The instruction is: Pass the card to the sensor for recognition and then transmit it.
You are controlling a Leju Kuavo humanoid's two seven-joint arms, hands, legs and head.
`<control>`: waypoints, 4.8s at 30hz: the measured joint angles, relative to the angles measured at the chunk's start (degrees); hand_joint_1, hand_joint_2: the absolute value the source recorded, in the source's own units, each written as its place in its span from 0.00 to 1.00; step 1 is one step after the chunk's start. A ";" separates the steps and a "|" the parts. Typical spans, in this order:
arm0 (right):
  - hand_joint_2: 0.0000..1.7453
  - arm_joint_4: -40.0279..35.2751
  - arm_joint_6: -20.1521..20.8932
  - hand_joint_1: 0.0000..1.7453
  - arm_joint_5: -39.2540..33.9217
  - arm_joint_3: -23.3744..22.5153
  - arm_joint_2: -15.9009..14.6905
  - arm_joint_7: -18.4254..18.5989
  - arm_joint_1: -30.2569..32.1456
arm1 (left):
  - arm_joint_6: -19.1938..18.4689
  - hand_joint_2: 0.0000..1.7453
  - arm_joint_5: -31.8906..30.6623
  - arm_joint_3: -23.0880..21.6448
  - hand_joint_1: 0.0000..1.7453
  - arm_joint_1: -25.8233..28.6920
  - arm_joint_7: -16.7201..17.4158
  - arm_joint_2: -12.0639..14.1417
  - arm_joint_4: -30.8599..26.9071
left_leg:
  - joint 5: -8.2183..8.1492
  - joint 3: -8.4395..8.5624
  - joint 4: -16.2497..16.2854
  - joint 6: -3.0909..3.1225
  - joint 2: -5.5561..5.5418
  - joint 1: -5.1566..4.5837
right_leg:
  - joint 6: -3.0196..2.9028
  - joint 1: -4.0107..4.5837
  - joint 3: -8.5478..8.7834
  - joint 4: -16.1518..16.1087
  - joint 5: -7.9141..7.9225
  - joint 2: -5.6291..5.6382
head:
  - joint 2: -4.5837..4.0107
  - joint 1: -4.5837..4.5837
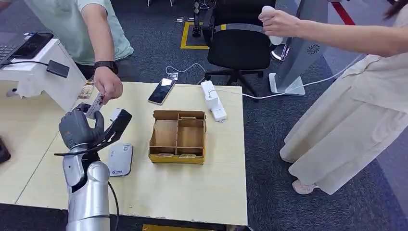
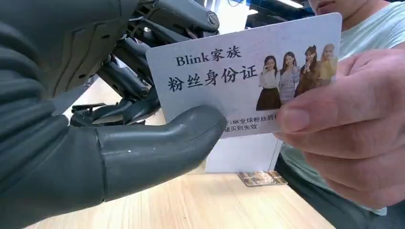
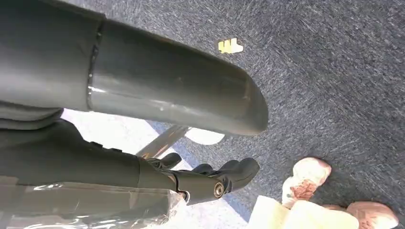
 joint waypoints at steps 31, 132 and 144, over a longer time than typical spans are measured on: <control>0.00 0.24 -0.37 0.00 0.00 -0.04 0.00 -0.26 -0.04 | 0.00 1.00 5.23 -2.73 0.00 1.70 -5.42 -0.26 -2.54 | 0.00 -0.03 0.00 0.00 0.00 0.00 | 0.00 0.00 0.00 0.00 0.00 0.00 | 0.02 0.00; 0.00 0.92 -3.08 0.00 0.00 -4.02 0.02 -1.92 -0.35 | -3.58 1.00 3.93 -28.37 0.00 20.39 -10.34 13.01 2.03 | -0.01 -0.05 0.01 0.02 0.00 -0.01 | 0.01 0.00 -0.02 -0.02 0.00 -0.02 | 0.00 0.00; 0.00 1.25 -2.97 0.00 0.00 -3.08 0.02 -1.88 -0.61 | -2.60 1.00 0.92 -28.79 0.00 17.36 -9.25 12.90 3.87 | -0.01 -0.05 0.02 0.01 0.00 -0.01 | 0.01 0.00 -0.02 -0.02 0.01 -0.01 | 0.00 0.00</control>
